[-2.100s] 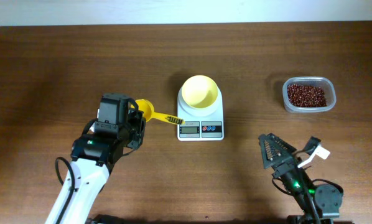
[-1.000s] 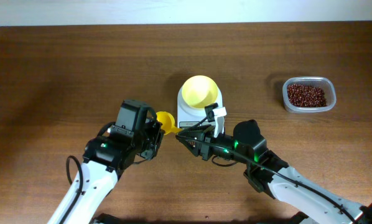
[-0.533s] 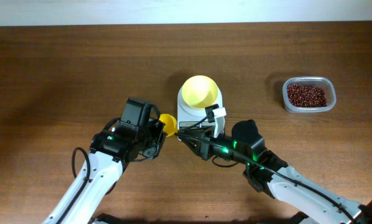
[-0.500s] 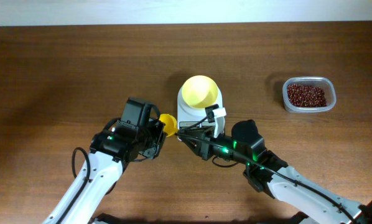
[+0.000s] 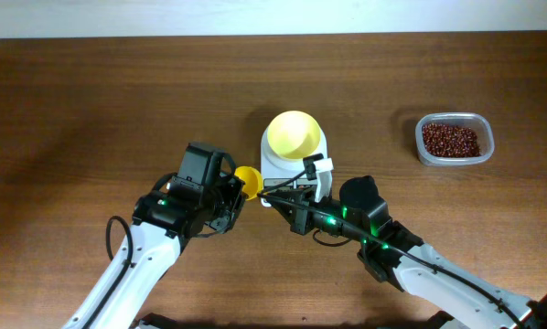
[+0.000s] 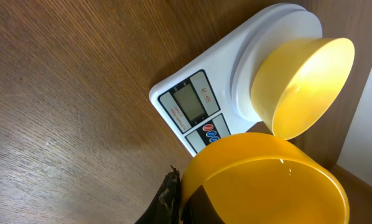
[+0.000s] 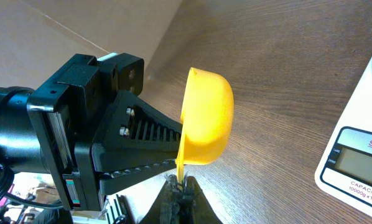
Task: Scoop item into bowl and weigh 50g on scale
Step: 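Grasp the scoop handle with the right gripper, release left gripper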
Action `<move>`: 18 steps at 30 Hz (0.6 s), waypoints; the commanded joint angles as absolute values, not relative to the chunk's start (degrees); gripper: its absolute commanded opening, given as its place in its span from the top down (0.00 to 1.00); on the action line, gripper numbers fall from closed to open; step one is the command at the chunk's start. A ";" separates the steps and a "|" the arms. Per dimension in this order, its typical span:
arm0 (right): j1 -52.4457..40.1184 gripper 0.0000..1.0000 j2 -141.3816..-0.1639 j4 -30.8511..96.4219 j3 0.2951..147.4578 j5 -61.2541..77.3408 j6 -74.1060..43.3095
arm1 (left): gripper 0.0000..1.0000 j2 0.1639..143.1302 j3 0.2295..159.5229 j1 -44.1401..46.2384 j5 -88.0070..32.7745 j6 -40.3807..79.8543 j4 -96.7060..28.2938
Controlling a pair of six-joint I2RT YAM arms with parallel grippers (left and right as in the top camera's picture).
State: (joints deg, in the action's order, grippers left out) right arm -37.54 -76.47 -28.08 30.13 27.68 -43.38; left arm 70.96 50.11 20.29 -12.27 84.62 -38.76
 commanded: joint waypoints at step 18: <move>-37.80 0.96 -75.68 -23.73 31.03 21.80 -39.13 | 0.01 71.50 50.46 20.62 -12.64 83.44 -39.72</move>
